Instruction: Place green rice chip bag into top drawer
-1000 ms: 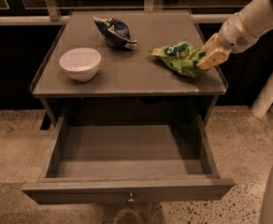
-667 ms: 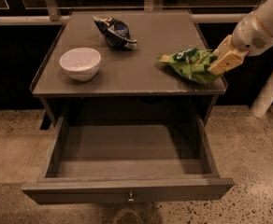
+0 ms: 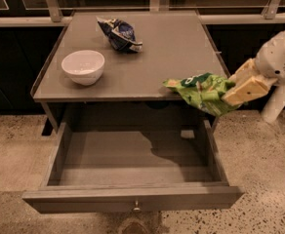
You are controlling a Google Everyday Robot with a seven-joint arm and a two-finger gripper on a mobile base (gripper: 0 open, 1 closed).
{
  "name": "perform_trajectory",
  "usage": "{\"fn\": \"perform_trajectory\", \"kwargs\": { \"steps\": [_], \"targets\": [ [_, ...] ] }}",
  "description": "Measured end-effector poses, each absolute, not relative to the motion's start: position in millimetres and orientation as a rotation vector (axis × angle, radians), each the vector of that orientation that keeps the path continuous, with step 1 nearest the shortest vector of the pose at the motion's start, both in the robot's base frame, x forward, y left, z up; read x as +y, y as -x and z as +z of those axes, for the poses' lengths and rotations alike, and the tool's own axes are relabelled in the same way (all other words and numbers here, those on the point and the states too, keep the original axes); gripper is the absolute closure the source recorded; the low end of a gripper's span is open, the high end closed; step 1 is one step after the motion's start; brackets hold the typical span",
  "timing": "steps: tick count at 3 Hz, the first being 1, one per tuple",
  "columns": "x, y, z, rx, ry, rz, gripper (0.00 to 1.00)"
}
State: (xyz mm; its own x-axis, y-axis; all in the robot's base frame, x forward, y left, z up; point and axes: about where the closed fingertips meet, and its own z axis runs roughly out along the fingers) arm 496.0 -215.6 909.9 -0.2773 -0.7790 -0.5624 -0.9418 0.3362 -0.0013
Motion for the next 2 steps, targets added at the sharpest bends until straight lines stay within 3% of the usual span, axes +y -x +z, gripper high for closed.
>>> {"fn": "perform_trajectory", "kwargs": {
  "steps": [2],
  "targets": [
    [-208.4,-490.8,901.5,2.112,1.515,0.499,1.00]
  ]
}}
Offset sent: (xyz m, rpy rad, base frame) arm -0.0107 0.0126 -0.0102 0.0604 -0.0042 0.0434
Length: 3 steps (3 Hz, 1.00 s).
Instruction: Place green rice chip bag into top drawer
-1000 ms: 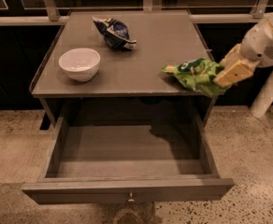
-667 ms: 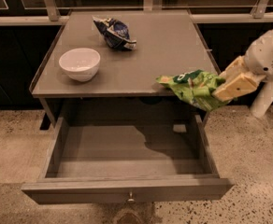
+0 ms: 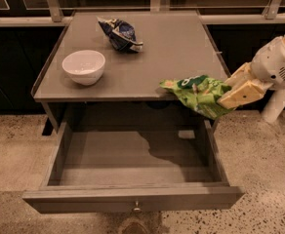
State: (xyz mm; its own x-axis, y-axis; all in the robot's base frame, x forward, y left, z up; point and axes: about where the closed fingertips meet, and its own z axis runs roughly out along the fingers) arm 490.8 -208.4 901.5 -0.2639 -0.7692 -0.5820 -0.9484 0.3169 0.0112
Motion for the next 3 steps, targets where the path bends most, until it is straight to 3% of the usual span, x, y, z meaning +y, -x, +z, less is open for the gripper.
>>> {"fn": "perform_trajectory", "kwargs": {
  "steps": [3],
  "targets": [
    [-125,-427,764,1.988,1.376,1.287,1.00]
  ]
}}
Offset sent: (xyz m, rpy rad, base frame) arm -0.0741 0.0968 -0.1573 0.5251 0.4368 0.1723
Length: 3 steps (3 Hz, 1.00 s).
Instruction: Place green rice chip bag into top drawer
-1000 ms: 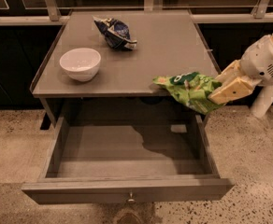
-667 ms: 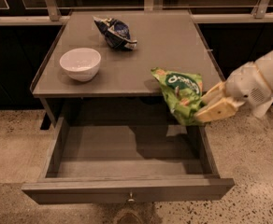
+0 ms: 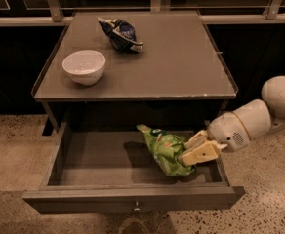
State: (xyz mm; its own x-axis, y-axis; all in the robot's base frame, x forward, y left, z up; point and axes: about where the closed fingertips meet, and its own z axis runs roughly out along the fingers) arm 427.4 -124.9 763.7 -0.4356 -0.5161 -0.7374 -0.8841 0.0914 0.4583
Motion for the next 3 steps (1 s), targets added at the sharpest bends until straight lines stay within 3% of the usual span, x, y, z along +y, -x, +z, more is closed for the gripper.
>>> {"fn": "perform_trajectory", "kwargs": {
  "steps": [1,3],
  "targets": [
    [-121,-422,734,2.008,1.316,1.390,1.00],
    [-134,-467,660,2.183,1.336,1.212,1.00]
  ]
}}
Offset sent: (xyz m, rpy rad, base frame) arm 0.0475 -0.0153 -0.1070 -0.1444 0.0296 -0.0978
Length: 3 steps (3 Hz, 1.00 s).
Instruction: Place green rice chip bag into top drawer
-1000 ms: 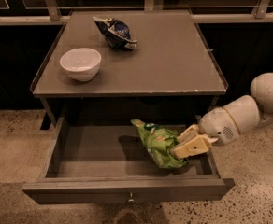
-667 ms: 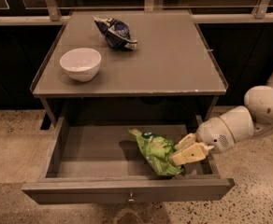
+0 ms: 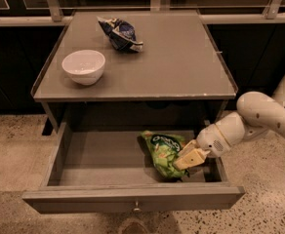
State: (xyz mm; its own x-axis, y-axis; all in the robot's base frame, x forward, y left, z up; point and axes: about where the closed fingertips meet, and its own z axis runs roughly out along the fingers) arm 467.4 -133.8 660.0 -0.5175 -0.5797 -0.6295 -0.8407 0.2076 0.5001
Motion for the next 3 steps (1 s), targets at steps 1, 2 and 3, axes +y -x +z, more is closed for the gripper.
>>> {"fn": "perform_trajectory", "kwargs": {
  "steps": [1,2,3],
  "targets": [
    [-136.0,-473.1,646.5,2.215,1.355,1.180,0.93],
    [-135.8,-473.0,646.7,2.215,1.354,1.182,0.70],
    [-135.8,-473.0,646.7,2.214,1.354,1.182,0.46]
  ]
}}
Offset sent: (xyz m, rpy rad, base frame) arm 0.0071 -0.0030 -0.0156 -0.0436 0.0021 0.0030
